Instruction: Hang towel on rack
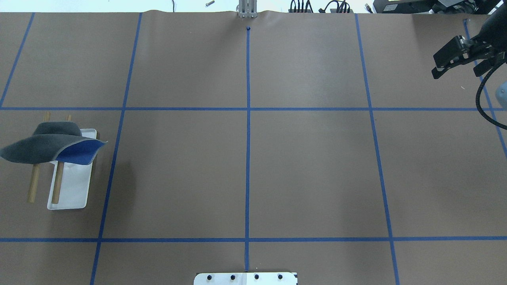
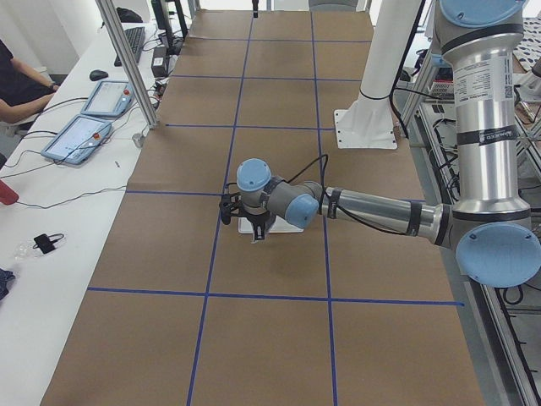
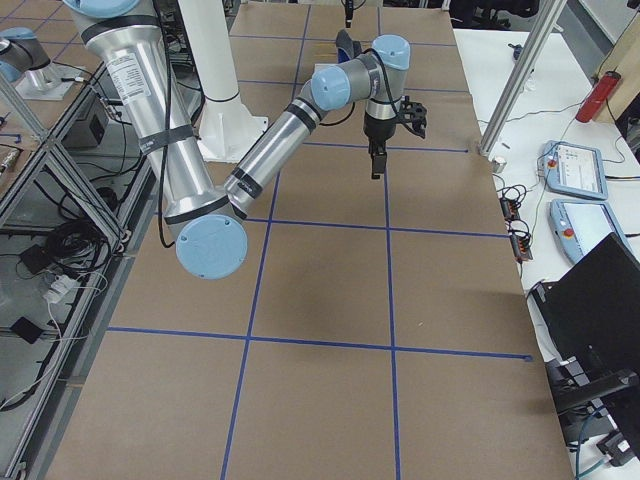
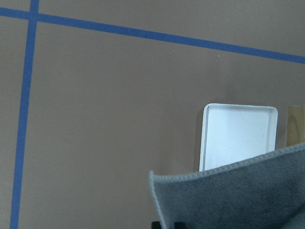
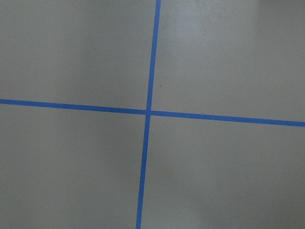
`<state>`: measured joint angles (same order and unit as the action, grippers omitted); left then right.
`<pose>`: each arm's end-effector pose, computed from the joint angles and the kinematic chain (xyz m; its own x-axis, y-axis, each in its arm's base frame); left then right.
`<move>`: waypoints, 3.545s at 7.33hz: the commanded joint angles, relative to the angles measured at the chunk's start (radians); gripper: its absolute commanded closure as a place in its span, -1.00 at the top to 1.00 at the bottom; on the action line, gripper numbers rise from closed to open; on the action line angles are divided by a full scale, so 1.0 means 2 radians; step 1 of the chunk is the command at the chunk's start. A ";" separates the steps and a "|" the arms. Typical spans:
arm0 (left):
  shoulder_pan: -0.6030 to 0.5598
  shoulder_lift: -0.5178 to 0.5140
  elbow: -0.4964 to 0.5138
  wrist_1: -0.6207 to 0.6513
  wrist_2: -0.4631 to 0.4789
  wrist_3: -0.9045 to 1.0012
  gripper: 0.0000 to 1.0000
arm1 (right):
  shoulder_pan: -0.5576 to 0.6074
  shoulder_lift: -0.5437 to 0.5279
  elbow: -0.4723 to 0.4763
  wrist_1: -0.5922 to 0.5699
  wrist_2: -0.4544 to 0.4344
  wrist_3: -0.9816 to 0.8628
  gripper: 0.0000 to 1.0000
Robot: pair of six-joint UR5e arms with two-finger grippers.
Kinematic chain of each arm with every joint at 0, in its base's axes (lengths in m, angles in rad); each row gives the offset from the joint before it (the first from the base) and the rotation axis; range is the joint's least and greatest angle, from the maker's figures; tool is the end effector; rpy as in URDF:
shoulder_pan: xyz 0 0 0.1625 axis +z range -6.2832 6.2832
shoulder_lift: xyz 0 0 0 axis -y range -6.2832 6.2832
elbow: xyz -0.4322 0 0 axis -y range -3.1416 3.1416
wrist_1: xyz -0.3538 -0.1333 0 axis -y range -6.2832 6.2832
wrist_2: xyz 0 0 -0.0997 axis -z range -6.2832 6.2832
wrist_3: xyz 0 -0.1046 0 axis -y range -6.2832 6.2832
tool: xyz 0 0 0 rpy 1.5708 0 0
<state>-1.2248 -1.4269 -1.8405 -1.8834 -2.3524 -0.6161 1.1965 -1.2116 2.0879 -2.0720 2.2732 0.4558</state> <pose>0.0832 -0.4067 0.5707 0.6396 -0.0662 -0.7658 0.0766 0.9968 -0.0221 -0.1218 -0.4898 0.3330 0.7100 -0.0672 0.7010 0.0308 0.9975 0.0644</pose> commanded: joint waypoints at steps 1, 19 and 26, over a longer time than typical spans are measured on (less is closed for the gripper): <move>0.001 -0.006 0.004 -0.004 0.072 0.037 0.98 | -0.001 -0.037 0.001 0.006 -0.006 -0.001 1.00; -0.135 -0.054 0.064 0.159 0.045 0.249 0.98 | 0.186 -0.210 -0.224 0.220 -0.005 -0.244 1.00; -0.138 -0.049 0.079 0.156 0.044 0.247 0.98 | 0.186 -0.192 -0.222 0.218 -0.005 -0.241 1.00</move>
<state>-1.4984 -1.5265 -1.6841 -1.5704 -2.2636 -0.1216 1.5693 -1.6049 1.6435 -1.6332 2.2641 -0.0261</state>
